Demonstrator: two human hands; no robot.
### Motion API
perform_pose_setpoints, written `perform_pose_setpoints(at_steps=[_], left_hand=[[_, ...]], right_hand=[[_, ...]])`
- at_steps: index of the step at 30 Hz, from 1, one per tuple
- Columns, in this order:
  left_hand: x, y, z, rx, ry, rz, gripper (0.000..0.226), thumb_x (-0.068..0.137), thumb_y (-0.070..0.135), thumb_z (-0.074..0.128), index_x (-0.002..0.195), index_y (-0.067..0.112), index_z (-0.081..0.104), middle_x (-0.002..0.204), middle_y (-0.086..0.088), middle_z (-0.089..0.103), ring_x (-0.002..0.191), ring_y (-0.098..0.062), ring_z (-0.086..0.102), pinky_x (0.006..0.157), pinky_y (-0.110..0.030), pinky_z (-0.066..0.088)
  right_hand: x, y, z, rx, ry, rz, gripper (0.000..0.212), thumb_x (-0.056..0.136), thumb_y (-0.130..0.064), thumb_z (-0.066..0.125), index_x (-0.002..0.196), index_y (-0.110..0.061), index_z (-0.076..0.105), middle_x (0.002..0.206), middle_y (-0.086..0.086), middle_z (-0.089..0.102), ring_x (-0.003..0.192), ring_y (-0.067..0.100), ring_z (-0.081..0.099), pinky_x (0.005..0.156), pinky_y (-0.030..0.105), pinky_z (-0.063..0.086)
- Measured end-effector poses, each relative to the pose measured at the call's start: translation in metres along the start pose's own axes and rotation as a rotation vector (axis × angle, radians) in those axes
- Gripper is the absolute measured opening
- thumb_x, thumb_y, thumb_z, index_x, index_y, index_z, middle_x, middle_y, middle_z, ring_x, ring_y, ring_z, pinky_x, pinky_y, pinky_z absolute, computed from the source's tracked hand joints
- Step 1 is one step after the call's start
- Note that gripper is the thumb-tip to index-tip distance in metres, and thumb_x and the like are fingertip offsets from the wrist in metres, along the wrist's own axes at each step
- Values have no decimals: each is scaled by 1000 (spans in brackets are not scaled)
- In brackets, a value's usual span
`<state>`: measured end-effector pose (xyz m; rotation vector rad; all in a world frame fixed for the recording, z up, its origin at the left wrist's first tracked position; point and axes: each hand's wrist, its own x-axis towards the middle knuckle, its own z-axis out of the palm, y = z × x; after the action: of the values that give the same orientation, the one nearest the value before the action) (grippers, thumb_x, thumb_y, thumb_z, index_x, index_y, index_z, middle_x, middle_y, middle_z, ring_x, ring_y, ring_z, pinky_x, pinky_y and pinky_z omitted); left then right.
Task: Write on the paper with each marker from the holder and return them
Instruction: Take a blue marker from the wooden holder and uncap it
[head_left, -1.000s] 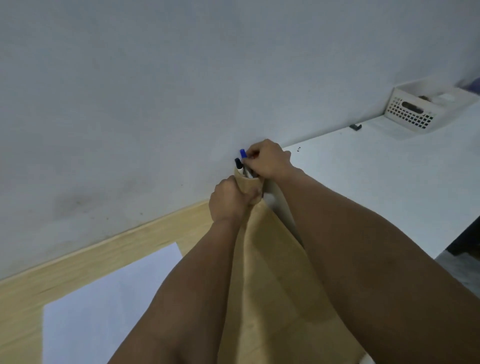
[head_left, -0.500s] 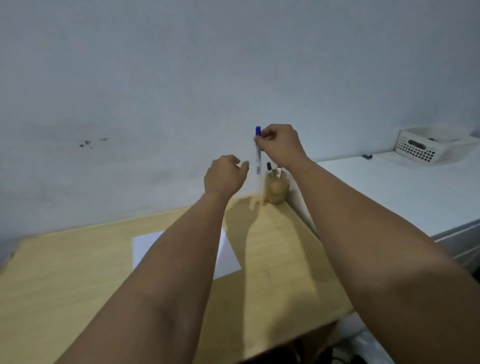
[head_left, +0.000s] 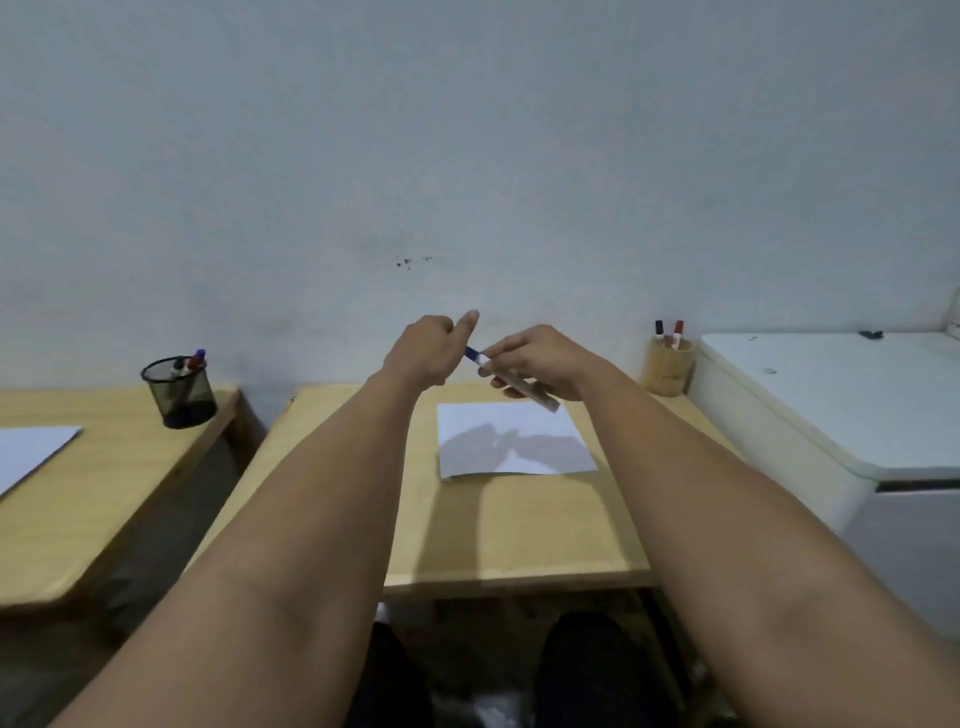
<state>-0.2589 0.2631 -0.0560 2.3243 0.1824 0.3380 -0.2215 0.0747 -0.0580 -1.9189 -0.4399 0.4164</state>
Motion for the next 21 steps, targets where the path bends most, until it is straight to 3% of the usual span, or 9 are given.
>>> perform_pose_setpoints(at_steps=[4,6,10,12,14,18,21], left_hand=[[-22,-20,-11,27,-56,24,66,102,62,38,92,4,67,70,-5,57,74,-34,68,80,-50,63],[-25,-24,-7,8,-80,55,58,106,52,39,81,5,62,68,-5,54,69,-32,63,78,-49,63],[-14,-32,4,141,93,83,51,106,34,34,69,11,61,67,-10,61,76,-40,69,74,-44,54],[2,-47,1,204,177,60,50,104,31,36,72,10,68,70,-8,65,80,-41,67,69,-39,49],[20,-69,-2,316,193,28,48,103,34,39,79,8,70,80,-10,70,79,-38,63,65,-35,43],[50,-113,22,644,41,39,50,108,44,34,92,12,69,97,-10,72,85,-34,63,71,-35,43],[60,-138,53,760,-50,32,49,109,47,31,108,14,67,109,-9,70,100,-33,68,73,-35,40]], right_hand=[[-17,5,23,121,-12,-13,24,92,-12,82,115,-6,82,119,16,81,85,15,75,72,29,60],[-19,8,28,153,-28,4,23,94,-11,80,116,-5,82,121,16,81,84,16,75,72,30,59],[-6,19,28,144,-3,17,20,92,-7,82,111,-3,82,98,9,81,81,16,74,69,29,56],[5,32,23,88,66,22,19,90,-4,82,109,-2,82,91,7,77,78,16,72,67,29,55],[20,49,15,125,172,41,18,94,-2,77,113,-1,77,97,13,75,76,18,69,64,29,53],[59,80,2,449,347,102,17,106,1,58,118,-12,57,99,22,71,67,23,62,53,28,52],[84,98,-3,724,303,169,18,105,5,53,108,-7,65,92,19,68,64,24,65,57,31,62]])
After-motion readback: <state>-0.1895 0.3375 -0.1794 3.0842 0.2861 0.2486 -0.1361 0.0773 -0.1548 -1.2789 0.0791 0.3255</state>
